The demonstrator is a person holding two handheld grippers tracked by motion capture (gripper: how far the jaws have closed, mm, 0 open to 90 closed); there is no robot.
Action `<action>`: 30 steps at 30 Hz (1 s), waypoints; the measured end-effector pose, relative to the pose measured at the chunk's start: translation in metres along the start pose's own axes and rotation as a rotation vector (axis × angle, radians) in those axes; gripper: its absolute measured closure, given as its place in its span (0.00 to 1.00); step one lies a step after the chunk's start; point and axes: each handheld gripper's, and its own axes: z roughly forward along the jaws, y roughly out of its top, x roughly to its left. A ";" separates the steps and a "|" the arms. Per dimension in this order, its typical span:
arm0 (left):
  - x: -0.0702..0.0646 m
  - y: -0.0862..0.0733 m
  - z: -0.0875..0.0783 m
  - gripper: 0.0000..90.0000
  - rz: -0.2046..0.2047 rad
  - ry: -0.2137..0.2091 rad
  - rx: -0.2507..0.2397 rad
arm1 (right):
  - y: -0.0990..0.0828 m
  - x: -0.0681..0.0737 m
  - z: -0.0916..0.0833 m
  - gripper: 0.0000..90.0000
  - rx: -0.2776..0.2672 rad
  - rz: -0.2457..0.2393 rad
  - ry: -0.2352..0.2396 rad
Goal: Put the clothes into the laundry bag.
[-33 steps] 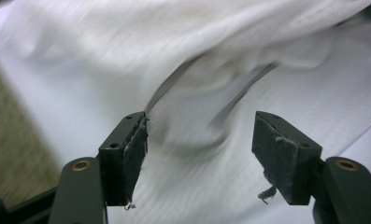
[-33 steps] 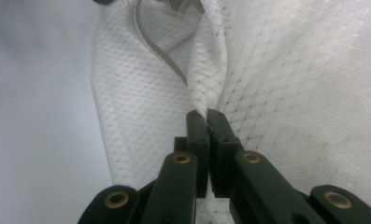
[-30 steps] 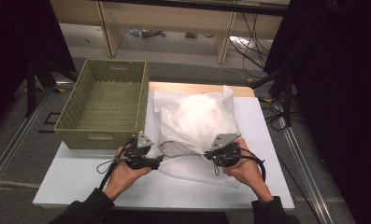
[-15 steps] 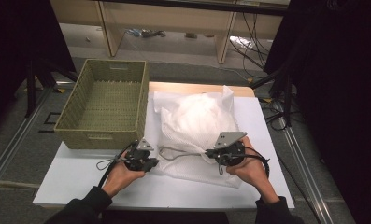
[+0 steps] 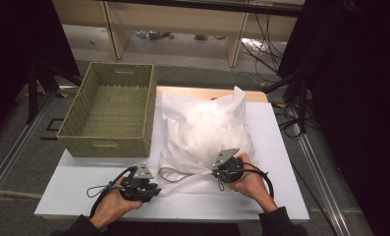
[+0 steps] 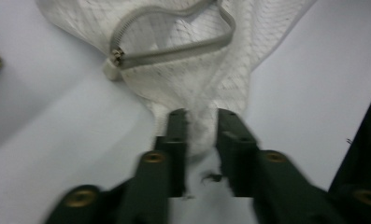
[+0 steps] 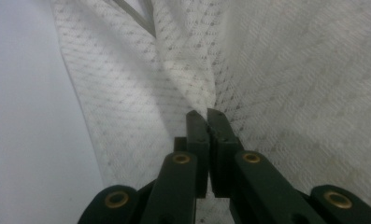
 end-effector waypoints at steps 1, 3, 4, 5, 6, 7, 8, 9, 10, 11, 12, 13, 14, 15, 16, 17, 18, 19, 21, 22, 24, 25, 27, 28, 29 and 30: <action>0.000 0.000 0.000 0.66 0.000 0.000 0.000 | -0.001 0.000 -0.001 0.99 0.000 0.007 -0.008; 0.000 0.003 0.007 0.60 0.002 -0.007 -0.013 | -0.001 -0.002 -0.001 0.99 0.005 0.008 -0.006; 0.000 0.006 0.012 0.61 0.003 0.002 -0.002 | -0.003 -0.004 0.002 0.94 0.001 0.009 -0.012; 0.000 0.006 0.012 0.66 0.003 0.002 -0.002 | -0.003 -0.004 0.002 0.94 0.001 0.009 -0.012; 0.000 0.009 0.014 0.66 0.034 0.003 -0.006 | -0.002 -0.003 0.002 0.92 0.014 0.029 0.000; 0.001 0.010 0.015 0.89 0.027 0.009 -0.008 | -0.003 -0.004 0.004 0.85 0.009 0.054 0.001; 0.006 0.010 0.016 0.95 0.007 -0.002 -0.012 | -0.003 -0.005 0.003 0.82 0.006 0.062 -0.003; 0.007 0.009 0.015 0.98 0.005 -0.010 -0.014 | -0.003 -0.005 0.001 0.77 -0.005 0.084 -0.009; 0.007 0.009 0.015 0.99 0.005 -0.010 -0.014 | -0.003 -0.005 0.001 0.77 -0.005 0.084 -0.009; 0.009 0.007 0.009 0.99 0.022 -0.003 -0.013 | -0.003 -0.007 -0.007 0.70 -0.043 0.115 -0.023; 0.009 0.007 0.009 0.99 0.022 -0.003 -0.013 | -0.003 -0.008 -0.014 0.69 -0.063 0.129 -0.024; 0.012 0.006 0.001 0.99 0.025 0.002 -0.023 | -0.004 -0.009 -0.022 0.66 -0.077 0.149 -0.029; 0.012 0.006 0.001 0.99 0.025 0.002 -0.023 | -0.004 -0.009 -0.022 0.66 -0.077 0.149 -0.029; 0.014 0.003 -0.007 1.00 0.023 -0.009 -0.042 | -0.008 -0.011 -0.035 0.60 -0.134 0.130 -0.061; 0.013 0.001 -0.009 1.00 0.021 -0.010 -0.045 | -0.010 -0.012 -0.041 0.59 -0.145 0.139 -0.081; 0.010 -0.001 -0.011 1.00 0.018 -0.008 -0.048 | -0.013 -0.012 -0.047 0.59 -0.146 0.149 -0.096; 0.006 -0.003 -0.013 1.00 0.039 -0.021 -0.045 | -0.016 -0.010 -0.053 0.58 -0.139 0.164 -0.114; 0.002 -0.005 -0.015 1.00 0.048 -0.023 -0.043 | -0.020 -0.008 -0.058 0.58 -0.132 0.172 -0.136; -0.005 -0.007 -0.018 1.00 0.066 -0.025 -0.038 | -0.029 -0.002 -0.066 0.58 -0.132 0.167 -0.148; -0.005 -0.007 -0.018 1.00 0.066 -0.025 -0.038 | -0.029 -0.002 -0.066 0.58 -0.132 0.167 -0.148; -0.007 -0.008 -0.019 1.00 0.082 -0.025 -0.036 | -0.040 0.004 -0.072 0.57 -0.116 0.188 -0.160; -0.007 -0.008 -0.018 0.99 0.099 -0.017 -0.033 | -0.051 0.009 -0.075 0.57 -0.082 0.227 -0.156; -0.006 -0.009 -0.017 0.99 0.081 -0.019 -0.026 | -0.062 0.014 -0.077 0.56 -0.049 0.232 -0.177; -0.006 -0.008 -0.017 0.99 0.089 -0.014 -0.027 | -0.066 0.017 -0.076 0.56 -0.034 0.241 -0.177; -0.006 -0.008 -0.017 0.99 0.089 -0.014 -0.027 | -0.071 0.020 -0.072 0.56 -0.005 0.257 -0.162; -0.004 -0.007 -0.017 0.99 0.099 -0.021 -0.029 | -0.075 0.021 -0.069 0.56 0.009 0.260 -0.149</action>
